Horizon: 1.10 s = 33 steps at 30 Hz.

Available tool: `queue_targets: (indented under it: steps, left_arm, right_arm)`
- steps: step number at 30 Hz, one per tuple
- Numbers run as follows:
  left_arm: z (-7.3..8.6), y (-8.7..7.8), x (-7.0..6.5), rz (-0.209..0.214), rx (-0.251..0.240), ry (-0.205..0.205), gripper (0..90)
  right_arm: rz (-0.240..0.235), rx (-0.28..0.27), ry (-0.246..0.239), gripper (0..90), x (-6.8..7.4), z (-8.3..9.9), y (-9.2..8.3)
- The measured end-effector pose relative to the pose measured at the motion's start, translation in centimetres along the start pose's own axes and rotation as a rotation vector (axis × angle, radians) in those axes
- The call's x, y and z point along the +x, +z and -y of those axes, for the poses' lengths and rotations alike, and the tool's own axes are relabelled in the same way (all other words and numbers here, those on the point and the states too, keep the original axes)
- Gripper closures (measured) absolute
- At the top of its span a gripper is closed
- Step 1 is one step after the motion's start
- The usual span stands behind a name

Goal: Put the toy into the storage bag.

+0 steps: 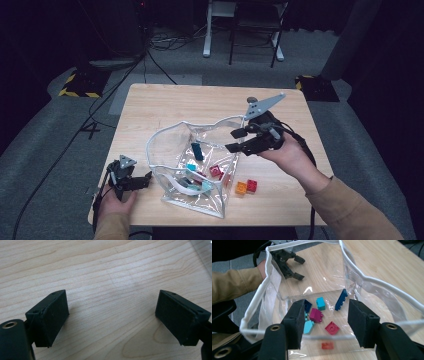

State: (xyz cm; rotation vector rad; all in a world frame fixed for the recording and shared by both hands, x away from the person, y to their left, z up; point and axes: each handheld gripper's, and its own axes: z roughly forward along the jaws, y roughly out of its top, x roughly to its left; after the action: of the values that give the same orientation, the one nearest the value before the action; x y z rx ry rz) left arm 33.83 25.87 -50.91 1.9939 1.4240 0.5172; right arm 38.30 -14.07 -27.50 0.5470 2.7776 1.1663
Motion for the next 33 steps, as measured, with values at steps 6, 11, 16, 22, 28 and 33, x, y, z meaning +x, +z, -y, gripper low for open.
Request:
queue_targets:
  steps: [6, 11, 16, 22, 28, 33]
  left_arm:
    - [0.0, 0.0, 0.0, 0.0, 0.0, 0.0, 11.7]
    - [0.0, 0.0, 0.0, 0.0, 0.0, 0.0, 11.7]
    - [0.0, 0.0, 0.0, -0.001, -0.002, 0.001, 11.8]
    - [0.0, 0.0, 0.0, -0.001, -0.002, 0.001, 11.7]
    - [0.0, 0.0, 0.0, -0.001, -0.002, 0.001, 11.8]
    - [0.0, 0.0, 0.0, 0.0, -0.001, 0.0, 11.7]
  right_arm:
    - [0.032, -0.059, 0.015, 46.0, 0.0, 2.6, -2.3]
    - [0.056, -0.063, 0.03, 44.2, -0.5, 4.4, -3.3]
    - [0.087, -0.08, 0.051, 42.9, -1.0, 6.0, -4.3]
    - [0.123, -0.094, 0.085, 42.5, -1.2, 8.2, -4.5]
    - [0.154, -0.103, 0.118, 42.4, -1.4, 10.2, -3.6]
    - [0.174, -0.115, 0.157, 42.7, -1.4, 12.4, -2.6]
